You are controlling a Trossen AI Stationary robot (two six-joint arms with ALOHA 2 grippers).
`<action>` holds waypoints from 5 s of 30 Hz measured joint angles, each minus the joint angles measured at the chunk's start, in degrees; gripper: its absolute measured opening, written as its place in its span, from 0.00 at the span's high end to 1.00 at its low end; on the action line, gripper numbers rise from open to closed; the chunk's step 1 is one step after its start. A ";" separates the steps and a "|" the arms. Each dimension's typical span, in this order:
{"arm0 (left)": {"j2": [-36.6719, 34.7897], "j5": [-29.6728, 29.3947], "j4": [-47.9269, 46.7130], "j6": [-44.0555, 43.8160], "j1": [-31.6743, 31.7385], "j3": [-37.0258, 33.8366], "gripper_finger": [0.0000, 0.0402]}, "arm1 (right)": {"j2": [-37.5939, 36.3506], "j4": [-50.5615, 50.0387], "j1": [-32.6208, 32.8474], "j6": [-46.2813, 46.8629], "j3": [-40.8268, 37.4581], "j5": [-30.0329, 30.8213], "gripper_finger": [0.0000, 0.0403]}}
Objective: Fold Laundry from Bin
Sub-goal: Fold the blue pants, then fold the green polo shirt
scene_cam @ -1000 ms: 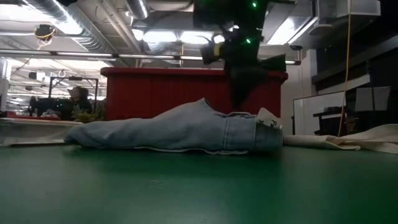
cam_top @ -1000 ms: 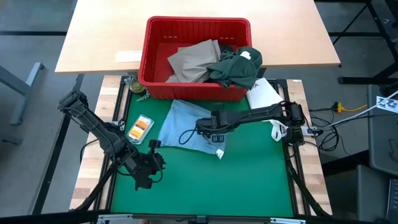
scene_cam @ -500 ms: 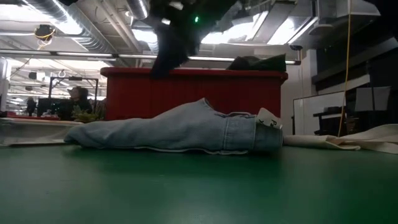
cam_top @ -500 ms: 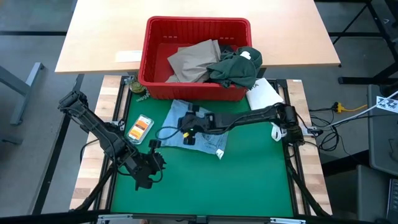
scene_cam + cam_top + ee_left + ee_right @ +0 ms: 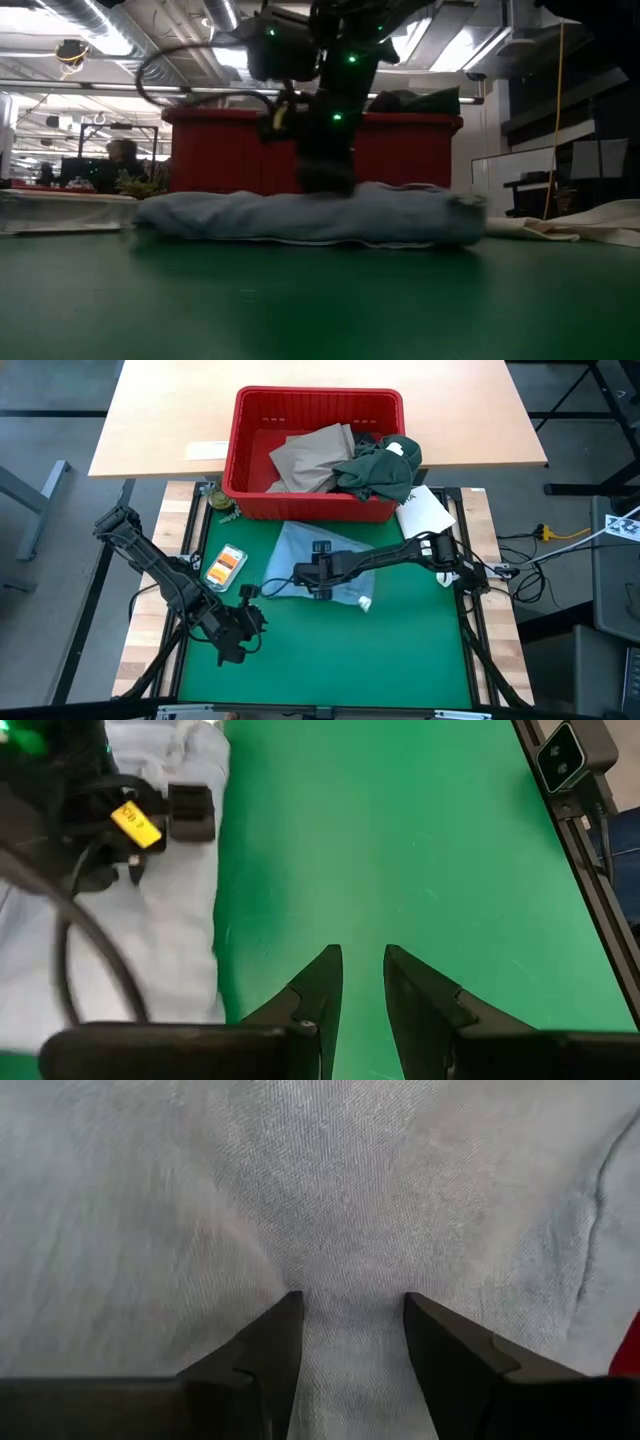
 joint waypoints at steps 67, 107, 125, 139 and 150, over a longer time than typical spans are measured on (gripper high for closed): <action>0.02 -2.76 1.50 0.18 0.02 0.01 0.82 | -34.14 -31.31 -19.56 -2.16 -0.96 13.25 0.56; 0.02 -4.73 1.77 0.12 0.03 0.00 0.82 | -32.51 -33.35 -0.34 -2.25 36.28 23.81 0.97; 0.02 -4.79 1.75 0.14 0.04 0.01 0.82 | -31.91 -39.84 -3.60 -3.10 33.18 20.77 0.67; 0.04 -4.98 1.73 0.15 0.09 -0.01 0.82 | -27.15 -43.64 -13.69 -2.29 17.70 11.58 0.36; 0.04 -5.01 1.70 0.16 0.09 0.01 0.82 | -27.26 -42.97 -21.97 -4.09 -0.26 13.75 0.35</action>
